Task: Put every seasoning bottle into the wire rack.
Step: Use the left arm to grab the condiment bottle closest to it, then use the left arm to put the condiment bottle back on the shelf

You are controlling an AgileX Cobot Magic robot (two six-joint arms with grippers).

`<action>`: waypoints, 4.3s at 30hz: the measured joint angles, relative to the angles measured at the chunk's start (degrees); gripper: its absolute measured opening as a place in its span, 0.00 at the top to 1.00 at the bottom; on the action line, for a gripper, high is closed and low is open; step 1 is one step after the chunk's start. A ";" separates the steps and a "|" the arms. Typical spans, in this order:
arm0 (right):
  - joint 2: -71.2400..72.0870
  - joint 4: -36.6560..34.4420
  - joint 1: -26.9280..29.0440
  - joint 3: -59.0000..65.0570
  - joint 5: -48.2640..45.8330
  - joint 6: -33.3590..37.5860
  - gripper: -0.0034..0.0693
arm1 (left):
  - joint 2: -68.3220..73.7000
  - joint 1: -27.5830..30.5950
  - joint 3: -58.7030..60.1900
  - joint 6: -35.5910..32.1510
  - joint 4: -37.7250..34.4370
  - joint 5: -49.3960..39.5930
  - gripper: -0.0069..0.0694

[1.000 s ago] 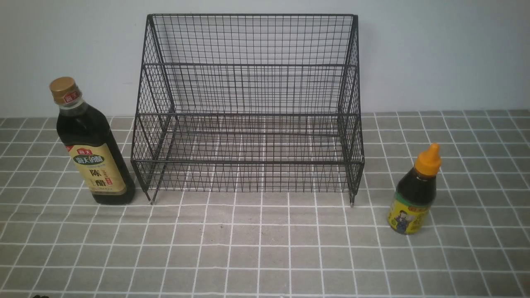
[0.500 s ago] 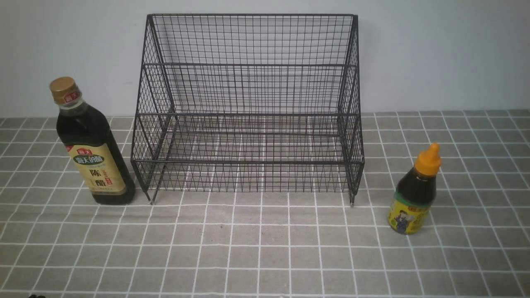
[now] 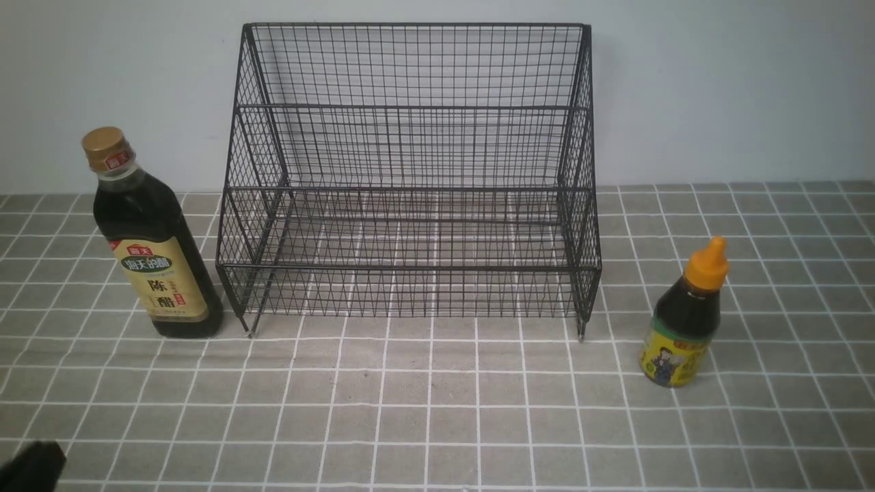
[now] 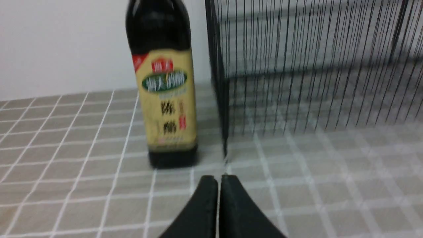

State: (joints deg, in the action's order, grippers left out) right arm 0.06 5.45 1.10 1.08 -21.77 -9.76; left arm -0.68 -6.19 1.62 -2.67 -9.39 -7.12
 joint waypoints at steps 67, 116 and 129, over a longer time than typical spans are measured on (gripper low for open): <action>0.00 0.00 0.00 0.00 0.00 0.00 0.97 | 88.24 2.56 -50.66 -31.42 -28.56 30.23 0.51; 0.00 0.00 0.00 0.00 0.00 0.00 0.97 | 95.17 -14.53 -80.64 -54.82 -54.42 39.85 0.51; 0.00 0.00 0.00 0.00 0.00 0.00 0.97 | 99.98 -14.53 -83.25 -51.36 -53.77 41.53 0.51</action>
State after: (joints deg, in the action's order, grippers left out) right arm 0.06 5.45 1.10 1.08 -21.77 -9.76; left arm 99.30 -20.72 -81.63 -54.03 -63.15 34.41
